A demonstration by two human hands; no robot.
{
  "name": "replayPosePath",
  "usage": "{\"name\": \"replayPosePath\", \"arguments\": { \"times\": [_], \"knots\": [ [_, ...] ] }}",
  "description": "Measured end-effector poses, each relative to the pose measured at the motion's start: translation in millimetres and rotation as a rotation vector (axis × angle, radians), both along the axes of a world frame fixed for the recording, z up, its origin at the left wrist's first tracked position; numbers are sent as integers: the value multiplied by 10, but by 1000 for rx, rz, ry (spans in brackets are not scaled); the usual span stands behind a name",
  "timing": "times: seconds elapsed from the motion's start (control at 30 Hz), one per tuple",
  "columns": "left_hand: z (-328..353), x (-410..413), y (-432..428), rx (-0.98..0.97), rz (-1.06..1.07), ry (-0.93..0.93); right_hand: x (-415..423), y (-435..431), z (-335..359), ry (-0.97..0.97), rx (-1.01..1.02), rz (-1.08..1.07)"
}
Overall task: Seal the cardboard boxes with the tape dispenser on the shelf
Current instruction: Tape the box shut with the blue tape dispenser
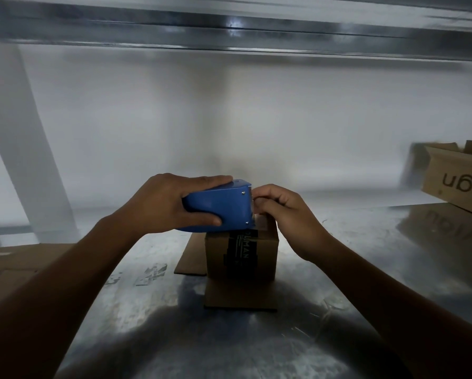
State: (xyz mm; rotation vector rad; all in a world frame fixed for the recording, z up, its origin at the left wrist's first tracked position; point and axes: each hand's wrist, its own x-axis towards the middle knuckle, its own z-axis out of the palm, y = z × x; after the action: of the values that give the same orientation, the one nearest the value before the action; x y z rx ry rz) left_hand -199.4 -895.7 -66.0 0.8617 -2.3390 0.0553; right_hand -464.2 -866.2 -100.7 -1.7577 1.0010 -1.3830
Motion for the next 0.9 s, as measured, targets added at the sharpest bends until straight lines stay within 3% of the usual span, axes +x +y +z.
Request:
{"name": "replayPosePath", "arguments": {
  "times": [0.13,0.23,0.6,0.67,0.73,0.9],
  "knots": [
    [-8,4,-8,2,0,4,4,12,27,-92,61,46],
    [-1,-2,-9,-10,6,-5,7,33,14,-37,14,20],
    [149,79,118,-89,60,-8,31,81,27,30,-131,-167],
    [178,169,143,-151,90,-28,-40,52,52,-59,-112,-230],
    [184,295,173,-165,96,25,-179,19,82,-162,-75,-271],
    [193,294,190,-133,-22,167,-171,14,95,-82,-76,-213]
  ]
}}
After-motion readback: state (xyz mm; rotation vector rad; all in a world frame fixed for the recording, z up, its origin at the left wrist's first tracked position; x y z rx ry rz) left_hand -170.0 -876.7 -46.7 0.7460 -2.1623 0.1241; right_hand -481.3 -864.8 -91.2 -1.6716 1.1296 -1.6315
